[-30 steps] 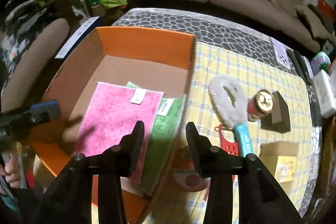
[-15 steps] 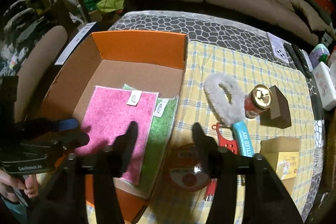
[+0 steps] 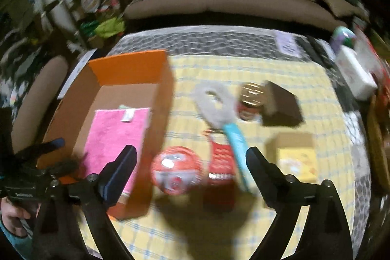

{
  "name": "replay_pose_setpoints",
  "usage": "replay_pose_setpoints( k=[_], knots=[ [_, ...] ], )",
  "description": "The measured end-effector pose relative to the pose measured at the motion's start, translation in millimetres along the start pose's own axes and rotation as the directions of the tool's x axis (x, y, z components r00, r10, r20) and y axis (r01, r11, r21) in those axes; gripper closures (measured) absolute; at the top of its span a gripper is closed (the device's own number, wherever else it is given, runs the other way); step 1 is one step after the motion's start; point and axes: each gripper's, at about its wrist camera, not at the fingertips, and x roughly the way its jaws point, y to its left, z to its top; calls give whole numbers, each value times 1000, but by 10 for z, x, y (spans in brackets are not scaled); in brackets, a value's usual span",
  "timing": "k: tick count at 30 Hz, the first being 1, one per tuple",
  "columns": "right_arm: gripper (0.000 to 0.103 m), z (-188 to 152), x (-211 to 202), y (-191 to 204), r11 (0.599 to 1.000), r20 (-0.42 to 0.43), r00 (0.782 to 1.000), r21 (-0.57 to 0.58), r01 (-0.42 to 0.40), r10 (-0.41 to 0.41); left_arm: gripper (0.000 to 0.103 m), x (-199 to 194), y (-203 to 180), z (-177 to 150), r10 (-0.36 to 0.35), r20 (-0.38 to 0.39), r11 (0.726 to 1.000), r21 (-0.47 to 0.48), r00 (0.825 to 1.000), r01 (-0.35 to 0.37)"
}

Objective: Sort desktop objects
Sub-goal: 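Withdraw the left tool from the box, leaving the pads flat inside, then grasp the yellow-labelled sponge block with the right tool while the left tool grasps the brown sanding sponge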

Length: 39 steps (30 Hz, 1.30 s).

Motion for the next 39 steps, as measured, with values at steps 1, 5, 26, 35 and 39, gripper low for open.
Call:
replay_pose_setpoints(
  k=[1,5,26,35,39],
  knots=[
    [10,-51,-36,-109,1000,3,1000,22,11,-11,2,-3,-86,-16,-6,5,1000,9,1000,6],
    [10,-234,-158,-601,992,7,996,94,90,-91,2,-31,-400,-77,-48,24,998,31,999,48],
    [2,-587,262,-1365,994,-9,996,60,89,-88,1,855,-1843,765,26,-81,985,170,996,-12],
    [2,-601,601,-1343,998,-67,996,23,54,-52,1,1550,-2195,1125,121,-99,926,371,988,-76],
    [12,-594,666,-1397,998,-79,994,0,70,-70,1,1808,-2253,1225,136,-120,906,417,983,-74]
  ],
)
